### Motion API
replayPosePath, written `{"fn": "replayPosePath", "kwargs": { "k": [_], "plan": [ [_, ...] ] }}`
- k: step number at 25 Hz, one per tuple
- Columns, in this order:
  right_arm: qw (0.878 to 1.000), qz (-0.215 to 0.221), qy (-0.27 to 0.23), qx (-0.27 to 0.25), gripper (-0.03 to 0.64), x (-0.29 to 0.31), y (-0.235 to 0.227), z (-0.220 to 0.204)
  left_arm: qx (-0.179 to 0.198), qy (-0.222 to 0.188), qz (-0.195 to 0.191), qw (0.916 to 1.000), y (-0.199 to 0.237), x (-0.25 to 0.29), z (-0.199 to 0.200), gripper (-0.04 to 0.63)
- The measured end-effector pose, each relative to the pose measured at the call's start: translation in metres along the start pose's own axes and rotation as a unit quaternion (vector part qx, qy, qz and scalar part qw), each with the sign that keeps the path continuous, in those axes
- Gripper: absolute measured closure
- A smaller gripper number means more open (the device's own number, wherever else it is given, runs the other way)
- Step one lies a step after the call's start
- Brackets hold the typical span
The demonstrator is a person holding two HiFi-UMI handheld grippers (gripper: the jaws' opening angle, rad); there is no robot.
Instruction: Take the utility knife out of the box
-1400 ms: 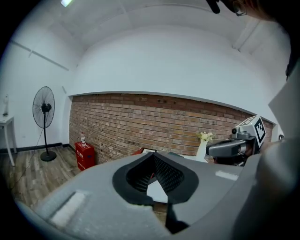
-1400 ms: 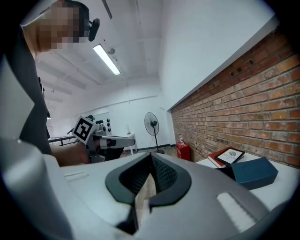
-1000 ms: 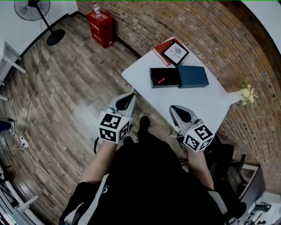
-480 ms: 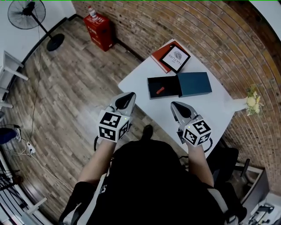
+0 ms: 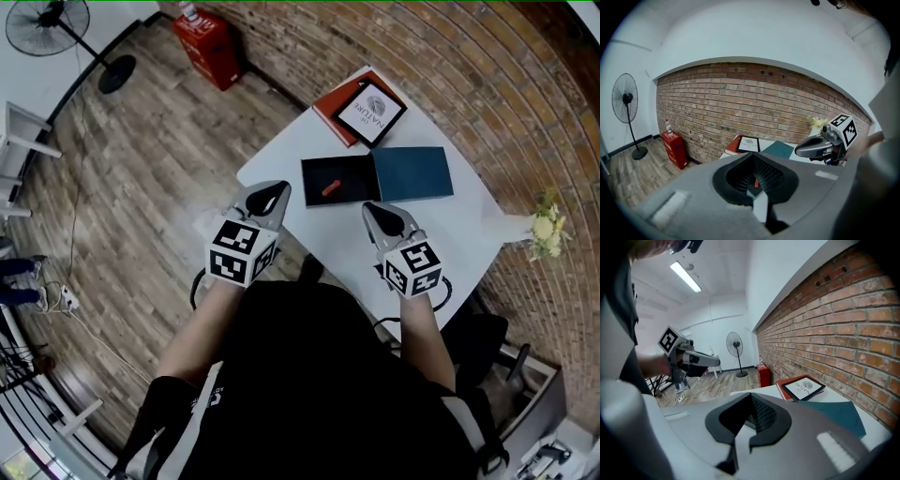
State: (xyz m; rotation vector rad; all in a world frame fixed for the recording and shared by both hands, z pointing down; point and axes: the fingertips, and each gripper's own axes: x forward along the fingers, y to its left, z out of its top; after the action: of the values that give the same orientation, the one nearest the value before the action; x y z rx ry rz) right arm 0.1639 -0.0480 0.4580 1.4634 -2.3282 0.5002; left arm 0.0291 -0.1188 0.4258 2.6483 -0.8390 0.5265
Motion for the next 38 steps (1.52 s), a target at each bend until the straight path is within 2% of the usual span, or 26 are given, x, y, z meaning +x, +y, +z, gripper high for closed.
{"fn": "replayPosePath", "kwargs": {
  "k": [4,8,13,17,22,27,32,38],
  "plan": [
    [0.998,0.027,0.027,-0.046,0.615,0.017,-0.002,-0.010,0.004,0.009,0.004,0.9999,-0.006,0.012,-0.006,0.588],
    [0.995,0.053,0.041,-0.067,0.614,0.035,-0.005,-0.011,-0.001,0.019,0.004,0.9998,-0.003,0.022,-0.017,0.588],
    [0.981,0.073,0.097,-0.151,0.608,0.064,-0.009,-0.017,-0.026,0.018,0.001,0.9995,0.015,0.033,-0.019,0.588],
    [0.959,0.108,0.149,-0.216,0.592,0.088,-0.008,-0.032,-0.032,0.020,-0.009,0.9993,0.023,0.048,-0.019,0.588],
    [0.935,0.153,0.207,-0.242,0.587,0.109,0.002,-0.052,-0.038,0.025,-0.028,0.9986,0.030,0.058,-0.021,0.588],
    [0.897,0.187,0.266,-0.300,0.572,0.126,0.002,-0.085,-0.049,0.024,-0.032,0.9980,0.039,0.060,-0.022,0.588],
    [0.874,0.214,0.306,-0.311,0.571,0.142,-0.001,-0.108,-0.058,0.026,-0.022,0.9977,0.056,0.054,-0.029,0.588],
    [0.827,0.251,0.351,-0.359,0.543,0.151,-0.006,-0.137,-0.071,0.022,-0.006,0.9973,0.075,0.044,-0.031,0.588]
  ]
}}
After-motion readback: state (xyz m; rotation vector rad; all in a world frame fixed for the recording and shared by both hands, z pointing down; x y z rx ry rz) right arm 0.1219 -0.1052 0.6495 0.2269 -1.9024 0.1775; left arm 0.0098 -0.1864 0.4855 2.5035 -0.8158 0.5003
